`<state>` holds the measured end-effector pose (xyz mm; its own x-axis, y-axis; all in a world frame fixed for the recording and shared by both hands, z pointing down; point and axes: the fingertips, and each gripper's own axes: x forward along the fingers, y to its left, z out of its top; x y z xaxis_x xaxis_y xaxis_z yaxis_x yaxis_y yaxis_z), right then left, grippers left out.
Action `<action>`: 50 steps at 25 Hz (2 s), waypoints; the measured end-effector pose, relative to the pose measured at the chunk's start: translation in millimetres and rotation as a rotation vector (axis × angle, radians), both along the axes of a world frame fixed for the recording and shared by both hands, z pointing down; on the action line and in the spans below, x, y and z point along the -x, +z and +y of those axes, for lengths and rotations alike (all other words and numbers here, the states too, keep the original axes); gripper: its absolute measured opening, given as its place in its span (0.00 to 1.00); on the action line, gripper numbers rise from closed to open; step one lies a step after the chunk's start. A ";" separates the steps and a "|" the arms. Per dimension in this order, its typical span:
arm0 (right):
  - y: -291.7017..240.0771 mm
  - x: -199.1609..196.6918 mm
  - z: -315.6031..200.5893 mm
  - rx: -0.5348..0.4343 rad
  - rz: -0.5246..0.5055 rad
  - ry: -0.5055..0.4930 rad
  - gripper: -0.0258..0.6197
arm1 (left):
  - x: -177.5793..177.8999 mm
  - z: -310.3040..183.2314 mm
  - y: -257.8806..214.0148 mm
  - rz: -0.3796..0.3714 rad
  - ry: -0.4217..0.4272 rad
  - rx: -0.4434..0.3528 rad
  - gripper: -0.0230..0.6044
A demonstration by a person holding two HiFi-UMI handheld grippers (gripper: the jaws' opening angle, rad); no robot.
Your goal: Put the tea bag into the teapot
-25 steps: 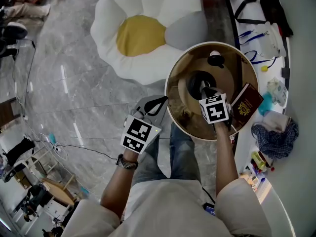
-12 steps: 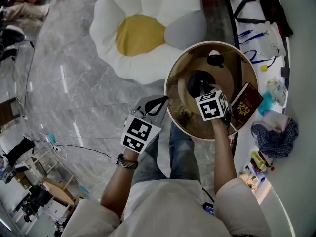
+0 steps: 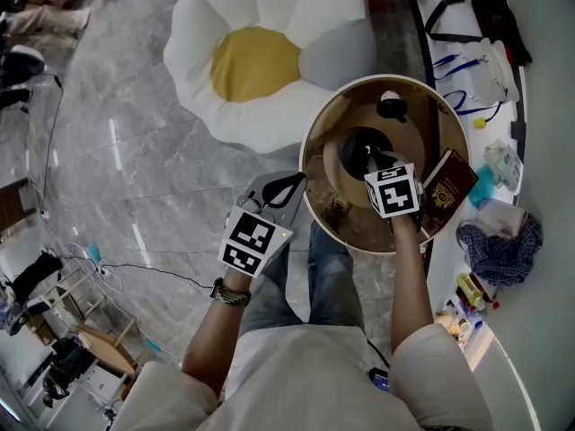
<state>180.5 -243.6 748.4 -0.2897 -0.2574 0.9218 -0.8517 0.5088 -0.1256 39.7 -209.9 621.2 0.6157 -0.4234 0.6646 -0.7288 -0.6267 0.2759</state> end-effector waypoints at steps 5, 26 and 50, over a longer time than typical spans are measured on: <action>-19.8 3.2 1.9 -0.027 -0.014 0.027 0.05 | 1.6 1.5 -13.2 0.005 0.020 -0.023 0.04; -214.3 -9.5 54.1 -0.308 -0.157 0.267 0.10 | -9.6 27.9 -138.6 0.069 0.167 -0.225 0.04; -435.4 -1.4 213.6 -0.752 -0.187 0.484 0.10 | -11.6 114.1 -302.6 0.231 0.371 -0.503 0.04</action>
<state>181.9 -30.0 313.1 -0.1212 -0.9038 0.4105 -0.9925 0.1046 -0.0626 51.2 -95.7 318.7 0.8832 -0.3797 0.2753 -0.3969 -0.9178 0.0076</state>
